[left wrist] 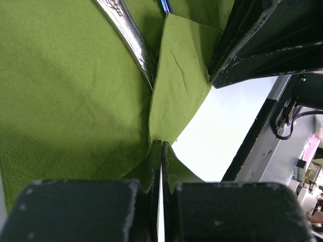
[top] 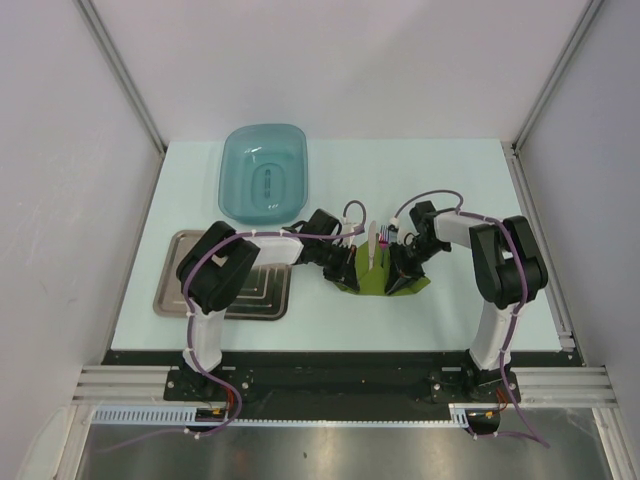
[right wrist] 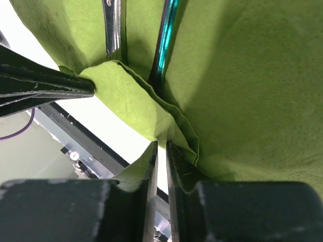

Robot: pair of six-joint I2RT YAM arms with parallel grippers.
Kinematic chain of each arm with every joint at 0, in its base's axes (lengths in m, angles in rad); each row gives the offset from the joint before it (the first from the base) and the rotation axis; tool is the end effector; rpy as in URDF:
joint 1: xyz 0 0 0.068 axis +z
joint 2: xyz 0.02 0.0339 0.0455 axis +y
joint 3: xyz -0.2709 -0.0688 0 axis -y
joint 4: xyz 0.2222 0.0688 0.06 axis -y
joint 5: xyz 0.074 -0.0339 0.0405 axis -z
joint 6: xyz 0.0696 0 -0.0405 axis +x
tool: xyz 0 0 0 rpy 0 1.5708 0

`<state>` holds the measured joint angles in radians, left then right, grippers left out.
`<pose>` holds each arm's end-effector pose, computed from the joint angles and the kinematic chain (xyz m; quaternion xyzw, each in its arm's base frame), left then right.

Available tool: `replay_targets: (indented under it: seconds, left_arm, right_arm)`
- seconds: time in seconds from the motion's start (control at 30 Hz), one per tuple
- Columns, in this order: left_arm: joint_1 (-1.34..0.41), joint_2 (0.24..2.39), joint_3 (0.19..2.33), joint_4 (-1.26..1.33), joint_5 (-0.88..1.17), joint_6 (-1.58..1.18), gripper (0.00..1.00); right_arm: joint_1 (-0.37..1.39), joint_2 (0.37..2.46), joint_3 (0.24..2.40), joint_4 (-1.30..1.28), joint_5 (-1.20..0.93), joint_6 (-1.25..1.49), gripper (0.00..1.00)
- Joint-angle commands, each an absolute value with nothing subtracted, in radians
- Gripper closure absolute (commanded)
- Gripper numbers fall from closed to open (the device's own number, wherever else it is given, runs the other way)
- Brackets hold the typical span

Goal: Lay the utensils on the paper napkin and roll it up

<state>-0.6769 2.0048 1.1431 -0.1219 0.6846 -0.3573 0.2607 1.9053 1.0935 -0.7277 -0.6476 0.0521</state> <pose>0.2803 -0.2817 0.1232 0.2394 0.8747 -0.4141 0.0781 0.2882 0.1203 0.1200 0.1036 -0.9422 -0.3166 0.0349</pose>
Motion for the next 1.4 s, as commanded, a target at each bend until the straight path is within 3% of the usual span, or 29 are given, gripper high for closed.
replay_targets:
  seconds: [0.0,0.17,0.23,0.4,0.53,0.7,0.77,1.0,1.37]
  left_arm:
    - [-0.663,2.02,1.134,-0.138,0.63,-0.35,1.0]
    - [-0.663,2.019,1.134,-0.133,0.632,-0.354,1.0]
    - [-0.663,2.022,1.134,-0.132,0.634,-0.357,1.0]
    - [-0.663,2.023,1.134,-0.129,0.634,-0.36,1.0]
    - [-0.663,2.028,1.135,-0.124,0.635,-0.362,1.0]
    - [-0.663,2.031,1.137,-0.123,0.637,-0.364,1.0]
    - [-0.664,2.031,1.137,-0.123,0.638,-0.365,1.0]
    - [-0.664,2.034,1.137,-0.121,0.638,-0.367,1.0]
    - [-0.663,2.037,1.143,-0.124,0.638,-0.365,1.0]
  right_arm:
    - [0.252,1.867,1.104,-0.778,-0.563,0.018,0.79]
    - [0.207,1.781,1.149,-0.824,-0.588,0.021,0.7]
    - [0.184,1.767,1.155,-0.847,-0.586,0.018,0.58]
    - [0.095,1.738,1.149,-0.877,-0.565,0.003,0.57]
    - [0.023,1.762,1.132,-0.876,-0.505,0.005,0.45]
    - [-0.034,1.808,1.118,-0.845,-0.471,0.009,0.39]
    - [-0.032,1.815,1.117,-0.827,-0.459,0.009,0.26]
    - [-0.003,1.881,1.117,-0.75,-0.485,0.014,0.23]
    - [0.028,1.911,1.101,-0.7,-0.799,0.078,0.26]
